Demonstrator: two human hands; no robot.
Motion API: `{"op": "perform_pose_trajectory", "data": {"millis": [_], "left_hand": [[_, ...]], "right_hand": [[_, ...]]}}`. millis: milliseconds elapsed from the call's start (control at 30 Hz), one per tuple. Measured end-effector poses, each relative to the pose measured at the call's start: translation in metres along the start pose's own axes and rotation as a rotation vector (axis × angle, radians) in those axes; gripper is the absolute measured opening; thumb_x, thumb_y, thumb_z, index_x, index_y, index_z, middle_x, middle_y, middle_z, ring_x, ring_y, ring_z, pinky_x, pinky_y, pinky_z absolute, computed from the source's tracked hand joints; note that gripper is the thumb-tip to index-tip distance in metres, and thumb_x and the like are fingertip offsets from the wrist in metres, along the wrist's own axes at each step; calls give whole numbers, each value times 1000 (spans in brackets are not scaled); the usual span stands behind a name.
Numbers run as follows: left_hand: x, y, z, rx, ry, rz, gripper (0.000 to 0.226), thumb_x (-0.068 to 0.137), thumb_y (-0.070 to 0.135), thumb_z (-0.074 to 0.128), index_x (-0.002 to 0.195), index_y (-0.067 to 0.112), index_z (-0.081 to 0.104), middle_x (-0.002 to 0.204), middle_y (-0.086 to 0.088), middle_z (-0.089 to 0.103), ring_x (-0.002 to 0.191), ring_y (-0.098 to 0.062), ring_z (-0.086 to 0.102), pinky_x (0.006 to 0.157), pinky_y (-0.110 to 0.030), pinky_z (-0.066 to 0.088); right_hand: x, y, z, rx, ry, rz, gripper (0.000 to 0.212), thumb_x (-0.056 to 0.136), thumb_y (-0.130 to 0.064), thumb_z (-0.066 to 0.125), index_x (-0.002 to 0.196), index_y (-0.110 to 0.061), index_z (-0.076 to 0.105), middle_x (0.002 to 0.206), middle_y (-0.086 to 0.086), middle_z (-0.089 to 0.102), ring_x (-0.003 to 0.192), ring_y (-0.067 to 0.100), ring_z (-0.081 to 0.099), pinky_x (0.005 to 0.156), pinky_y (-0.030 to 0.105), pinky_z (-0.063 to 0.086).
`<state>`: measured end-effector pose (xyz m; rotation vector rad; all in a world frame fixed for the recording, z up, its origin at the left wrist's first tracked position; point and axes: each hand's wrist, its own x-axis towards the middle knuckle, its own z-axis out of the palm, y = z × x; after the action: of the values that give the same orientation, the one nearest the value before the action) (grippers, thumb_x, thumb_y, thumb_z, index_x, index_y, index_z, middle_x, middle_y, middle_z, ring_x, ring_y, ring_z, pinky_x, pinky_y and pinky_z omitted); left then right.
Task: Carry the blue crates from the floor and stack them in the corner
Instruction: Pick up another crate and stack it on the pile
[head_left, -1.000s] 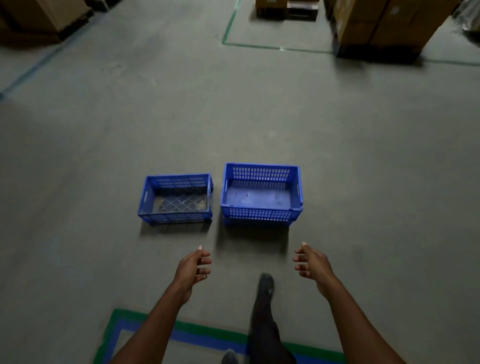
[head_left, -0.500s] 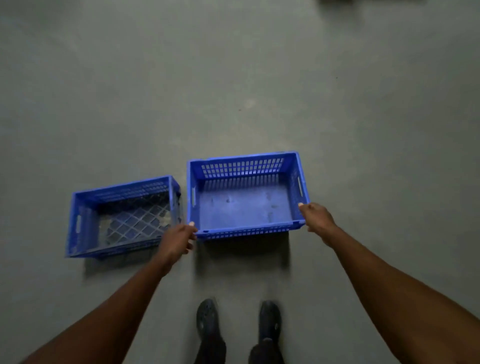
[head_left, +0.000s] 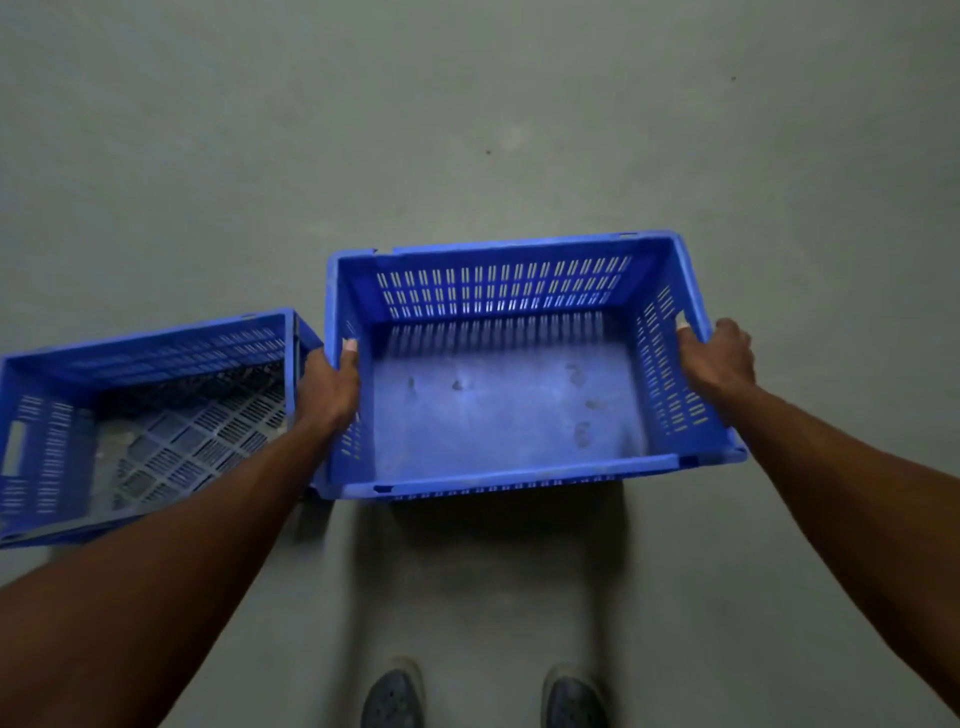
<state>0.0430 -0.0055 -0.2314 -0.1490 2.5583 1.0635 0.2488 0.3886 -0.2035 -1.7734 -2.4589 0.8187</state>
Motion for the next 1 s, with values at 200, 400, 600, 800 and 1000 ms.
{"op": "perform_pose_trajectory", "data": {"millis": [200, 400, 600, 800, 1000], "left_hand": [[30, 2, 5, -410, -94, -122, 51, 104, 55, 35, 95, 10, 57, 70, -9, 52, 42, -15, 47, 46, -28, 47], [35, 3, 2, -432, -158, -148, 51, 103, 58, 33, 89, 16, 57, 65, -1, 44, 43, -14, 35, 47, -26, 32], [26, 15, -8, -424, -114, -178, 48, 104, 56, 34, 80, 19, 52, 62, 1, 42, 40, -12, 31, 47, -22, 27], [2, 35, -58, -430, -125, -151, 45, 104, 56, 34, 78, 22, 50, 57, 4, 41, 33, -7, 30, 43, -17, 24], [-68, 75, -172, -488, -161, -160, 47, 105, 55, 34, 77, 21, 49, 55, 5, 39, 35, -8, 29, 39, -15, 23]], "right_hand": [[58, 13, 13, 199, -62, 95, 113, 65, -101, 19, 101, -7, 72, 105, 20, 73, 93, 40, 69, 88, 49, 56], [41, -12, 2, 518, -227, 169, 50, 100, -54, 41, 85, -10, 59, 71, 12, 60, 47, 24, 44, 46, 28, 39], [33, -17, -6, 484, -160, 140, 53, 97, -55, 43, 88, -9, 67, 62, 7, 50, 46, 21, 38, 47, 29, 34], [1, -32, -43, 543, -232, 163, 51, 95, -58, 43, 78, -13, 61, 57, 3, 43, 44, 18, 31, 45, 26, 29], [-77, -80, -137, 574, -316, 161, 49, 96, -59, 44, 76, -16, 55, 57, 2, 42, 44, 17, 30, 45, 26, 29]]}}
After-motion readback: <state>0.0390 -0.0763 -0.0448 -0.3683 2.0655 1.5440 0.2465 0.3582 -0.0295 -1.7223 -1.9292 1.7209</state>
